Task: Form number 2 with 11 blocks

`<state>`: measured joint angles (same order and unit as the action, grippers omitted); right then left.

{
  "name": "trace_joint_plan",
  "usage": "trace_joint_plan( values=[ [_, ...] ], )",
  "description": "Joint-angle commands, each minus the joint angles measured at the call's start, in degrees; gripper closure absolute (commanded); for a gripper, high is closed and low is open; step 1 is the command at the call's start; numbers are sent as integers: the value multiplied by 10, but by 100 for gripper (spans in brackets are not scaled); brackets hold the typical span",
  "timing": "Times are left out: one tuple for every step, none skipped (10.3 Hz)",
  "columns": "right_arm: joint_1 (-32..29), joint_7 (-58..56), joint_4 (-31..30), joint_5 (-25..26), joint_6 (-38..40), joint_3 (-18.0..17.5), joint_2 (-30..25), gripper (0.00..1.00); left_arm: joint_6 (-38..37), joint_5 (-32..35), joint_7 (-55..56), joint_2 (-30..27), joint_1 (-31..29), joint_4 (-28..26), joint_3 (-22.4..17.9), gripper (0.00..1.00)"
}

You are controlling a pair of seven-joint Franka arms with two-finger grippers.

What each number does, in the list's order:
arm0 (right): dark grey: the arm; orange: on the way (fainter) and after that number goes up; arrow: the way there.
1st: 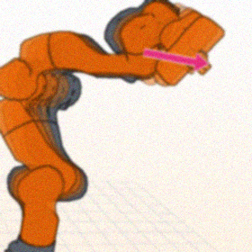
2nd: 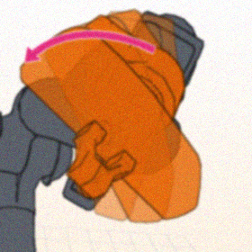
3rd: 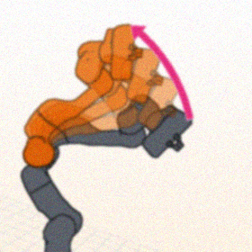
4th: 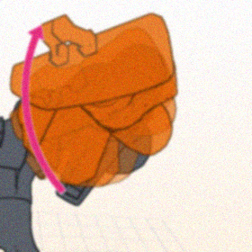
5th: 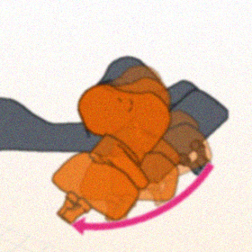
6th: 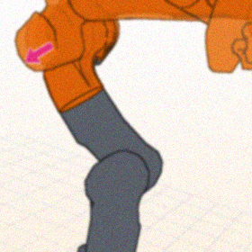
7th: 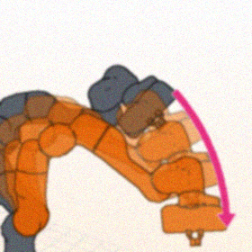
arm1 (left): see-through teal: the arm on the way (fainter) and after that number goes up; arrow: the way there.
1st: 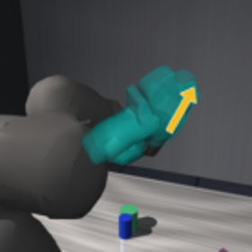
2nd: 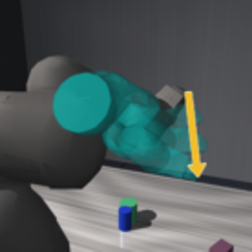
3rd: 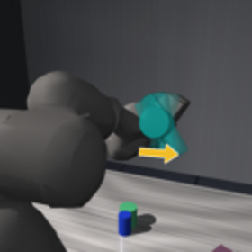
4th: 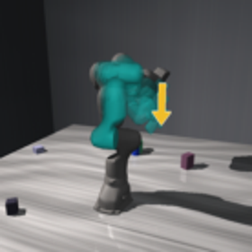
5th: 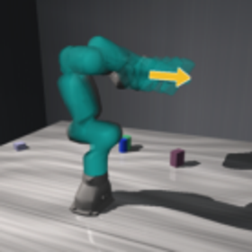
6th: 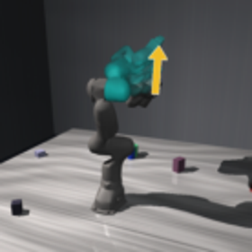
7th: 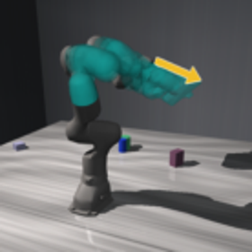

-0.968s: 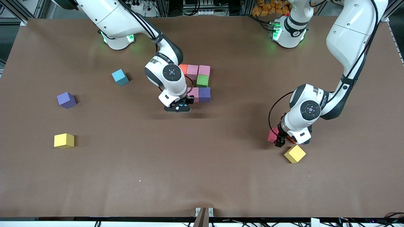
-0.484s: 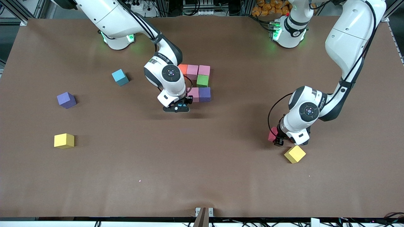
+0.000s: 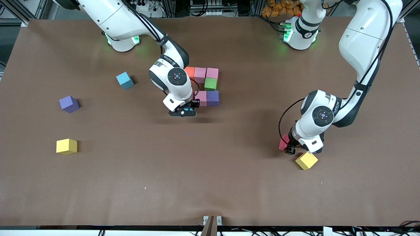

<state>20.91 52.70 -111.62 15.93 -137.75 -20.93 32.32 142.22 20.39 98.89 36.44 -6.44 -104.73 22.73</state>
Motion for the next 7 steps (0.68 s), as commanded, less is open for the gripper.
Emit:
trace_joint_plan(
  values=[
    [-14, -4, -13, -12, 0, -10, -16, 0, 0, 16, -2, -10, 19, 8, 5, 64],
    [-17, -6, -11, -12, 1, -10, -19, 0, -2, 16, -4, -9, 34, 17, 5, 64],
    [-20, -8, -10, -12, 4, -10, -27, 0, -2, 16, -9, -9, 48, 27, 5, 64],
    [-25, -8, -10, -13, 12, -10, -45, 0, -2, 16, -17, -4, 69, 43, 5, 64],
    [-34, -10, -4, -15, 31, -10, -61, 0, -2, 16, -19, -1, 97, 57, 4, 64],
    [-42, -25, 1, -21, 55, -10, -79, 0, -2, 15, -29, 7, 123, 74, 4, 64],
    [-56, -50, -2, -30, 60, -3, -108, 0, -4, 16, -34, 20, 150, 100, 4, 64]
  ],
)
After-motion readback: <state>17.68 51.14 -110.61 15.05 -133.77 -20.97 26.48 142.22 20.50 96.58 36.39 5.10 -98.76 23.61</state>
